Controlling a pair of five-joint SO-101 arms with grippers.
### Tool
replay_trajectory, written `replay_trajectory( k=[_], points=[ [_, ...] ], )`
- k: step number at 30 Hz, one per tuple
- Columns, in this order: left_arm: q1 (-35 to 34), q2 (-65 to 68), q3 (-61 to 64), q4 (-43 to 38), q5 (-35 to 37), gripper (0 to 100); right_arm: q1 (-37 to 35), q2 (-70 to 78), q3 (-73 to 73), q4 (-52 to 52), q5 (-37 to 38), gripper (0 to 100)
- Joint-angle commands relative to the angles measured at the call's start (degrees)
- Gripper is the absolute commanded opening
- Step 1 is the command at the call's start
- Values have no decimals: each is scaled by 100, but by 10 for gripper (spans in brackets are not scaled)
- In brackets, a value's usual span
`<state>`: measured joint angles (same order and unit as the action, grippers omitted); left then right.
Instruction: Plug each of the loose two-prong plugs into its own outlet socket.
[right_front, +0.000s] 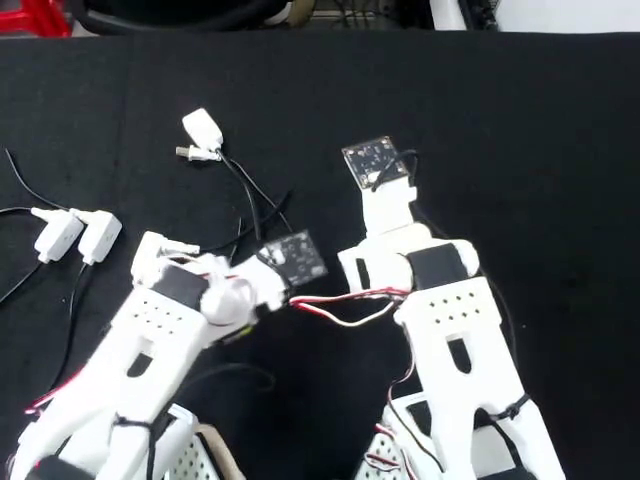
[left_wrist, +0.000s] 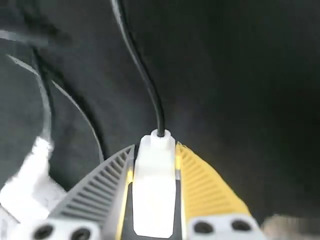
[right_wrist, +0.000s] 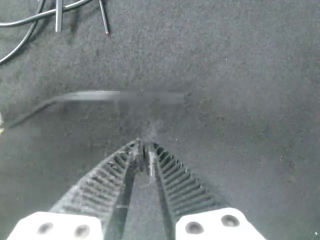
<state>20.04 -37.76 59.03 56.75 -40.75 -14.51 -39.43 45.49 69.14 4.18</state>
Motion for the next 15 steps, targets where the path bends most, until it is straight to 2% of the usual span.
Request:
replay_trajectory(
  k=[1, 7, 12, 15],
  points=[
    [251, 527, 312, -1582, 193, 29, 527, -4, -224, -44, 88, 13],
    [347, 1916, -268, -1319, 492, 33, 624, -4, -277, -44, 88, 15],
    [708, 2154, -866, -88, 1178, 179, 624, -4, -277, -44, 88, 15],
    [857, 2013, -1103, 431, 1512, 191, 624, -4, -277, -44, 88, 15]
  ],
)
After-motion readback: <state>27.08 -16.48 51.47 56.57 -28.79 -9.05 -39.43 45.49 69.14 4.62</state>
